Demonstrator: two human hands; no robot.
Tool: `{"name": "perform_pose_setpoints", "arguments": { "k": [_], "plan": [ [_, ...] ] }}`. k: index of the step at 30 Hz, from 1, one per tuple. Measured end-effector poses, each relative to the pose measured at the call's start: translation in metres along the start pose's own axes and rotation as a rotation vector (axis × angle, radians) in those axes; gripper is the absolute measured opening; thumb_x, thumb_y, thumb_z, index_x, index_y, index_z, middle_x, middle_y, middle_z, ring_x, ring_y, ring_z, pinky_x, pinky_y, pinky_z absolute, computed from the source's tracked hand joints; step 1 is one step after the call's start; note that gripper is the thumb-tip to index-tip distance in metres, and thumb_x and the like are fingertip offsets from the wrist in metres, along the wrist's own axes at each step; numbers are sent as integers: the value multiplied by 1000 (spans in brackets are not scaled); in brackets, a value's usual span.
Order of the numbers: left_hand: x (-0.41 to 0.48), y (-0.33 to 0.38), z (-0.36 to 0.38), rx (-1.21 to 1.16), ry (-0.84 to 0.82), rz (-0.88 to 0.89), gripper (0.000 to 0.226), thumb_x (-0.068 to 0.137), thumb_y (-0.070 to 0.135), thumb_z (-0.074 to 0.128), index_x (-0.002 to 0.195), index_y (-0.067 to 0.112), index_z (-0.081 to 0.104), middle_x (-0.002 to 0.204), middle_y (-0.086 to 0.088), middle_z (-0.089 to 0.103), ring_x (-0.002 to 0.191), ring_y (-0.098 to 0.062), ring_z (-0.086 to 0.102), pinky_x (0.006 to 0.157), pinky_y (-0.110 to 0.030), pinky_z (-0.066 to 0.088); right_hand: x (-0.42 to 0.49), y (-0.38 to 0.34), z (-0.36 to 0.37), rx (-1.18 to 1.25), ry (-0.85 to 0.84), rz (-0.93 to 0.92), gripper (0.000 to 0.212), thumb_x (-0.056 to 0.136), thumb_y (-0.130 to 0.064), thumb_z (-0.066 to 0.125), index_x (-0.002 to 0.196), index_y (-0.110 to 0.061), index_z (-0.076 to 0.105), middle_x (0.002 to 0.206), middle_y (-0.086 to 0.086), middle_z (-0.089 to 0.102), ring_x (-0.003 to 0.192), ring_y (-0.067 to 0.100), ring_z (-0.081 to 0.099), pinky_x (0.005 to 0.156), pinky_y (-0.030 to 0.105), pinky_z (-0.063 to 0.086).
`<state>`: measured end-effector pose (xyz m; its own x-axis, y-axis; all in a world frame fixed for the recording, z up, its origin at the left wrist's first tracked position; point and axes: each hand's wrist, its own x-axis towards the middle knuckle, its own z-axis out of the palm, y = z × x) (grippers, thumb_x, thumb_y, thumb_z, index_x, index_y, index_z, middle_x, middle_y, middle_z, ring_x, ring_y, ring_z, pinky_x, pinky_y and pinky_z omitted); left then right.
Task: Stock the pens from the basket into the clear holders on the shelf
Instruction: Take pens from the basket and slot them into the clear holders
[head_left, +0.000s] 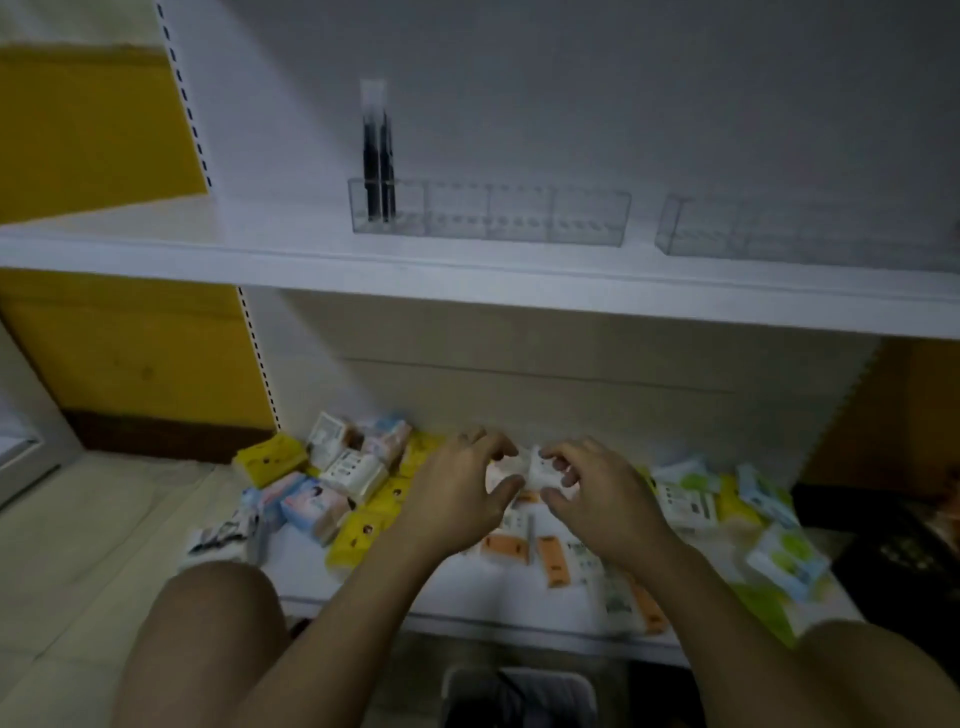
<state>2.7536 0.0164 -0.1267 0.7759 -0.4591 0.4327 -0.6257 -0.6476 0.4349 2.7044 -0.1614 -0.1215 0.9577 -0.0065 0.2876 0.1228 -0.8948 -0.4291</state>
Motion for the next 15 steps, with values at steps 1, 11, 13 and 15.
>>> {"name": "perform_pose_setpoints", "arguments": {
  "k": [1, 11, 13, 15],
  "plan": [
    [-6, -3, 16, -21, -48, -39, 29, 89, 39, 60, 114, 23, 59, 110, 5, 60, 105, -14, 52, 85, -30, 44, -5, 9, 13, 8, -43, 32, 35, 86, -29, 65, 120, -30, 57, 110, -9, 54, 93, 9, 56, 81, 31, 49],
    [-75, -41, 149, -157, -457, -350, 35, 89, 31, 62, 121, 20, 58, 117, -1, 60, 109, -20, 54, 88, -33, 48, -62, 86, 131, 5, -502, 291, 42, 89, -28, 63, 129, -24, 52, 127, -1, 48, 110, 22, 55, 86, 33, 47],
    [-87, -48, 166, -191, -504, -396, 31, 86, 28, 63, 115, 16, 61, 113, -5, 62, 103, -22, 58, 86, -34, 50, -71, 97, 150, 48, -589, 329, 35, 85, -25, 65, 119, -23, 57, 118, 2, 54, 104, 23, 56, 82, 34, 49],
    [-99, -53, 181, -220, -569, -435, 23, 86, 23, 63, 105, 10, 64, 106, -8, 65, 99, -25, 60, 83, -34, 50, -81, 107, 167, 97, -668, 380, 7, 82, -19, 63, 85, -24, 58, 91, 2, 58, 85, 24, 57, 73, 37, 49]
  ]
}}
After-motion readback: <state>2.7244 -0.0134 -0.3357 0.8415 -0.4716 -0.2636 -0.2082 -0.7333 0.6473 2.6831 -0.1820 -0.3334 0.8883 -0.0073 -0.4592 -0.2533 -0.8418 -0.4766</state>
